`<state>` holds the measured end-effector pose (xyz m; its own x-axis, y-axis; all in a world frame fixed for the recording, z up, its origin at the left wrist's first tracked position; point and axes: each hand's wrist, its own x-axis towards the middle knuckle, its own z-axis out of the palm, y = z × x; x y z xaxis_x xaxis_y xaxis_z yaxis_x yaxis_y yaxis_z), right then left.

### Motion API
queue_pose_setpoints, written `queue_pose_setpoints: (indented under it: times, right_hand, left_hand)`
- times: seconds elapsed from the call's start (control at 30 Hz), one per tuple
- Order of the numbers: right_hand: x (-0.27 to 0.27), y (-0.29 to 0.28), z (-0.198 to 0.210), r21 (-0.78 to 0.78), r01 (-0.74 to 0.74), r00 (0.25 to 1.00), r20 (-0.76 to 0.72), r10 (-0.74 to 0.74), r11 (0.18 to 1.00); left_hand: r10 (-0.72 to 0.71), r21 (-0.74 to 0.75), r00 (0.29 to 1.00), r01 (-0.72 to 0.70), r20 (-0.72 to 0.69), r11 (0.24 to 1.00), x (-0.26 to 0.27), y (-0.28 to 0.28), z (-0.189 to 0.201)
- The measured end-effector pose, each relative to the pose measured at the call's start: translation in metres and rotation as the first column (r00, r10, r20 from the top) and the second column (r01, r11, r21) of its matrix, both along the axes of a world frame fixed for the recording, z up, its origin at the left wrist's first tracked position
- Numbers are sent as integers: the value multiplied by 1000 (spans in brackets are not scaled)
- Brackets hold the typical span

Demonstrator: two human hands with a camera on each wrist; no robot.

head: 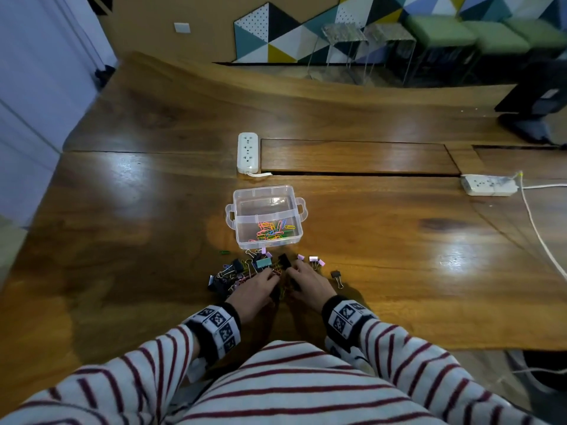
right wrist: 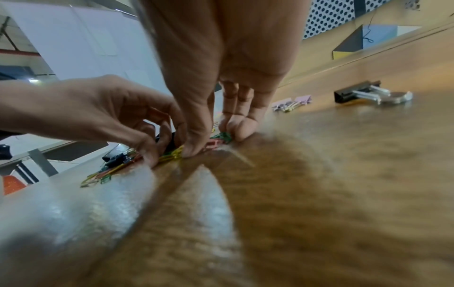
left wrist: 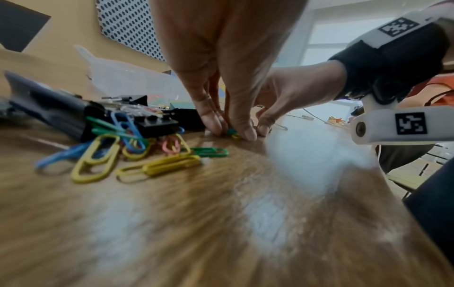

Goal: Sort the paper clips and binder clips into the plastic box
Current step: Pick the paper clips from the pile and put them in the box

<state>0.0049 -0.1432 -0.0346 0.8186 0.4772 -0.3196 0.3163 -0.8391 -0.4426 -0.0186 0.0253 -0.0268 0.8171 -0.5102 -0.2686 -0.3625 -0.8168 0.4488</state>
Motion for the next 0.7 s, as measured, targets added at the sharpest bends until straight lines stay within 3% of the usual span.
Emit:
queue_pose_setpoints:
  times: [0.27, 0.47, 0.57, 0.63, 0.7]
  right_hand:
    - [2, 3, 1, 10, -22, 999, -23, 22, 1000]
    - [10, -11, 2, 198, 229, 959, -213, -186, 953]
    - [13, -22, 4, 297, 378, 890, -378, -256, 877]
    - [13, -29, 6, 369, 535, 782, -557, -280, 760]
    - [11, -33, 10, 390, 670, 659, -704, -265, 632]
  left_hand:
    - [-23, 108, 1000, 24, -10, 994, -1, -5, -2]
    - [-68, 215, 997, 59, 37, 975, -1, -9, -4]
    - [-77, 146, 996, 71, 36, 987, -1, -9, -6]
    - [-44, 45, 999, 44, -18, 998, 1, -7, -5]
    - [62, -111, 991, -75, -120, 991, 5, -2, -5]
